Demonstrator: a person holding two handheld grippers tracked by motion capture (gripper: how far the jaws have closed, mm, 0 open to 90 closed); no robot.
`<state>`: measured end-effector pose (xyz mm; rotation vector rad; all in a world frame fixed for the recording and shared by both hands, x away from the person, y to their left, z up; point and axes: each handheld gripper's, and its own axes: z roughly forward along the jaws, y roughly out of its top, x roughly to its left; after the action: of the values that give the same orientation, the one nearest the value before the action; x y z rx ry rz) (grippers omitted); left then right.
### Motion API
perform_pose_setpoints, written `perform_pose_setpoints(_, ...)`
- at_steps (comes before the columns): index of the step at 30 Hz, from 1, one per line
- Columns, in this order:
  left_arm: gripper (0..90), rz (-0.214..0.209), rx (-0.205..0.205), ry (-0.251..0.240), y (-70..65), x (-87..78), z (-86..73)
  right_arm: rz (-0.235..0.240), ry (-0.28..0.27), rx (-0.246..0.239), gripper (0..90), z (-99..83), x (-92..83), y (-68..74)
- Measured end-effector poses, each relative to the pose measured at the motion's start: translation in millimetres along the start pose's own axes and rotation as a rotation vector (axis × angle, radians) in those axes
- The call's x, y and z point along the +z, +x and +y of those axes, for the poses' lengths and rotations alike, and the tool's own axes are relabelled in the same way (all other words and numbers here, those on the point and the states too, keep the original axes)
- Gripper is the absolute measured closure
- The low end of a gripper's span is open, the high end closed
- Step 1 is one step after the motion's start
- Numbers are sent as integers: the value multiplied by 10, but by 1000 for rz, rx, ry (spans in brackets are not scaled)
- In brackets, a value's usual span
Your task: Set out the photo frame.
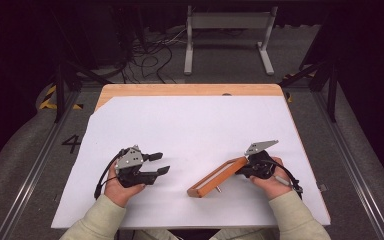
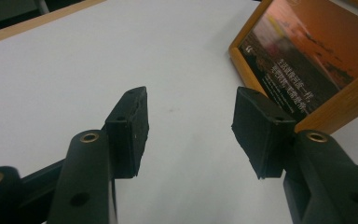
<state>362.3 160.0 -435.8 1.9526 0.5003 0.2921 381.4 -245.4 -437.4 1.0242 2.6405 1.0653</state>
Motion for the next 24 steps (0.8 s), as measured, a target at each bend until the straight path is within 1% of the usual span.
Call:
perform_pose_setpoints(2, 460, 3, 1, 1, 2, -9, -5, -3, -2, 6, 900, 26, 15, -11)
perform_pose_setpoints(3, 460, 8, -10, 3, -2, -25, -23, -10, -12, 14, 900, 89, 45, -40)
perform_pose_setpoints(4, 460, 8, -10, 3, -2, -25, -23, -11, -17, 19, 900, 110, 55, -50)
perform_pose_setpoints(5, 460, 18, -15, 7, -2, -48, -39, -10, -20, 25, 900, 139, 67, -63)
perform_pose_setpoints(6, 460, 18, -15, 7, -2, -48, -39, -10, -20, 25, 900, 139, 67, -63)
perform_pose_setpoints(9, 460, 40, -26, 14, 5, -85, -66, -5, -26, 31, 900, 232, 123, -106)
perform_pose_setpoints(12, 460, 51, -36, 23, 12, -120, -96, 4, -32, 38, 900, 333, 210, -125)
perform_pose_setpoints(13, 460, 51, -36, 23, 12, -120, -96, 4, -32, 38, 900, 333, 210, -125)
perform_pose_setpoints(15, 460, 55, -37, 23, 13, -132, -107, 16, -33, 37, 900, 399, 264, -122)
perform_pose_setpoints(16, 459, 60, -42, 22, 11, -139, -111, 31, -40, 39, 900, 450, 307, -118)
perform_pose_setpoints(18, 451, 70, -39, 29, 17, -143, -116, 47, -41, 34, 900, 510, 359, -108)
perform_pose_setpoints(20, 437, 79, -44, 27, 31, -148, -129, 60, -45, 18, 900, 568, 407, -91)
perform_pose_setpoints(21, 435, 79, -44, 27, 31, -148, -129, 60, -45, 18, 900, 568, 407, -91)
perform_pose_setpoints(22, 435, 83, -51, 24, 43, -149, -139, 65, -46, 15, 900, 596, 432, -80)
perform_pose_setpoints(23, 435, 91, -61, 32, 55, -156, -145, 78, -48, 3, 900, 648, 479, -61)
perform_pose_setpoints(24, 434, 93, -62, 32, 64, -157, -149, 80, -45, 0, 900, 676, 502, -49)
